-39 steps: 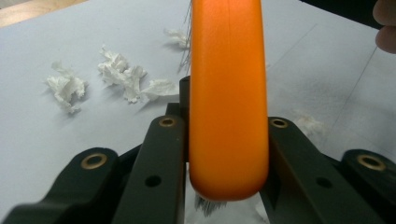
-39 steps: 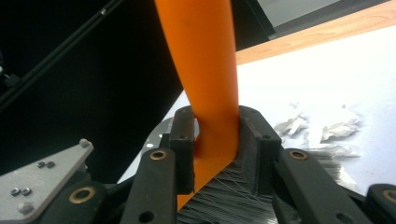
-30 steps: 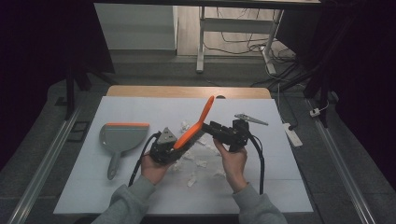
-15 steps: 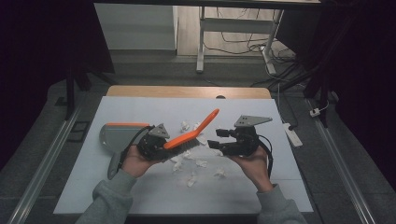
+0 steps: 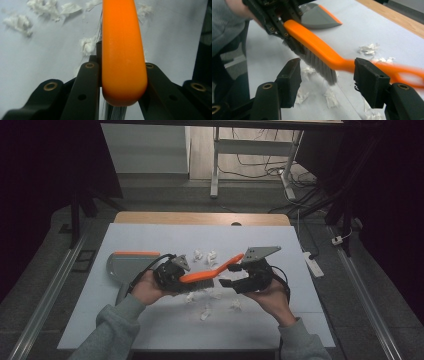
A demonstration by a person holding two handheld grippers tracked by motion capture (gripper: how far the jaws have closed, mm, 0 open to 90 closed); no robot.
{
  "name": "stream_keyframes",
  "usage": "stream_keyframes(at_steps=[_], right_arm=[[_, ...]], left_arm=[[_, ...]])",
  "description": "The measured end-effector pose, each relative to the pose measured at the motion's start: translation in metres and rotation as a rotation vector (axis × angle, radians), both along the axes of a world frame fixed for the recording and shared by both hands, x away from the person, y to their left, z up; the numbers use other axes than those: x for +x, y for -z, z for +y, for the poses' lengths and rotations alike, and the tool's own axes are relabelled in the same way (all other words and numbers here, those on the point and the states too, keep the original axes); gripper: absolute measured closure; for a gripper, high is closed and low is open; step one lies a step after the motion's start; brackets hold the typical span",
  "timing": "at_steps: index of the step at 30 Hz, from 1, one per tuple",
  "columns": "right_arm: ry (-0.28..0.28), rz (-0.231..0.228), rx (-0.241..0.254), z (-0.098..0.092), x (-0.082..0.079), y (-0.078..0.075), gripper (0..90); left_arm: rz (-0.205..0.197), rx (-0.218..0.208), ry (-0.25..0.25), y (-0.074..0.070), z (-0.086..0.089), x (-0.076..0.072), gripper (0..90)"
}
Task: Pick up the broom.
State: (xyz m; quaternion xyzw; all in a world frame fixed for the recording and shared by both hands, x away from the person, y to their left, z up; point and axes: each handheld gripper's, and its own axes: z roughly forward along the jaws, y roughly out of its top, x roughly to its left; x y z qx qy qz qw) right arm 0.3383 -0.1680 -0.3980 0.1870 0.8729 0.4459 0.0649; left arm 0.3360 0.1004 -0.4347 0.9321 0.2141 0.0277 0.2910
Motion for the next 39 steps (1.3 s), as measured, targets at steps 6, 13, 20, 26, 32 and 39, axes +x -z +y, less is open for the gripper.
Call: stream_keyframes(at_steps=[6, 13, 20, 26, 32, 39], right_arm=[[-0.042, 0.0, -0.069, 0.003, 0.001, -0.001, 37.7], [-0.112, 0.042, -0.205, 0.01, 0.004, 0.014, 36.1], [-0.178, 0.041, -0.304, 0.021, 0.003, 0.027, 44.6], [-0.225, -0.013, -0.36, 0.023, -0.002, 0.034, 62.7], [-0.282, 0.002, -0.353, 0.023, -0.001, 0.037, 66.6], [-0.301, -0.003, -0.346, 0.026, -0.005, 0.039, 68.1]], left_arm=[[0.013, 0.067, 0.085, -0.009, -0.019, 0.001, 77.9], [0.01, 0.128, 0.164, -0.011, -0.039, -0.006, 77.9], [0.031, 0.111, 0.215, -0.012, -0.042, -0.007, 77.9], [0.041, 0.091, 0.234, -0.013, -0.041, -0.007, 78.0], [0.049, 0.08, 0.261, -0.011, -0.038, -0.007, 77.9], [0.047, 0.05, 0.273, -0.007, -0.031, -0.008, 77.3]])
